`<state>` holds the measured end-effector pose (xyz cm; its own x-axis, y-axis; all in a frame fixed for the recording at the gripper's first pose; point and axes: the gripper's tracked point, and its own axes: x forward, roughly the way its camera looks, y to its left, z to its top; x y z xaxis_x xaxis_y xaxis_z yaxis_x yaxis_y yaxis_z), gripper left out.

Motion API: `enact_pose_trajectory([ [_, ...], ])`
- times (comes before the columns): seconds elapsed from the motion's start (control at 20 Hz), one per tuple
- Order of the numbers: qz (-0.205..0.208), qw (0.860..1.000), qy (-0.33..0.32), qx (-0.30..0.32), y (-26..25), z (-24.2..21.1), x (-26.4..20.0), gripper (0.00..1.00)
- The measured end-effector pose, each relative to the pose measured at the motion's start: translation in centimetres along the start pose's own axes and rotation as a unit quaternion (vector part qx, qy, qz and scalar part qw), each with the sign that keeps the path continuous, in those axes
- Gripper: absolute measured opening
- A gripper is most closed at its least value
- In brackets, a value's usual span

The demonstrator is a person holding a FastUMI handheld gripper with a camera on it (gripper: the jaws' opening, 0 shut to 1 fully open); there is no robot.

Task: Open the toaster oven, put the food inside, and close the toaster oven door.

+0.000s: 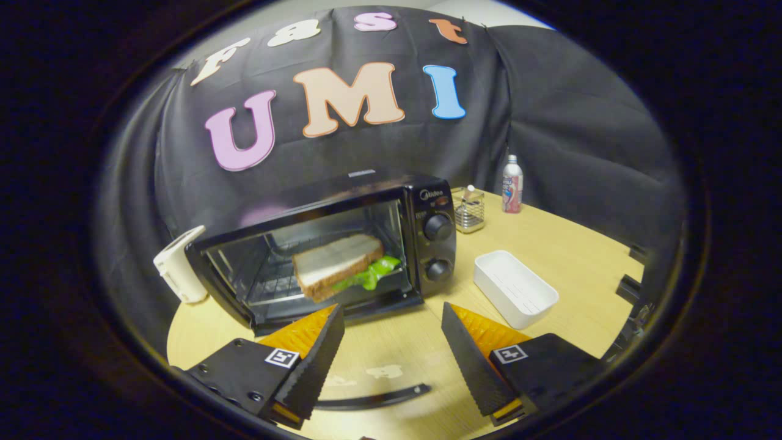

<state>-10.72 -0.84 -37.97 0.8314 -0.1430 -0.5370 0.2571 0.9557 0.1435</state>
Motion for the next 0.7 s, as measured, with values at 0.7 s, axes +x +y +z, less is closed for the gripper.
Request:
enact_pose_trajectory([
  [0.7,0.034,0.992,0.1,-0.063,0.9,-9.9,-6.8,0.99],
])
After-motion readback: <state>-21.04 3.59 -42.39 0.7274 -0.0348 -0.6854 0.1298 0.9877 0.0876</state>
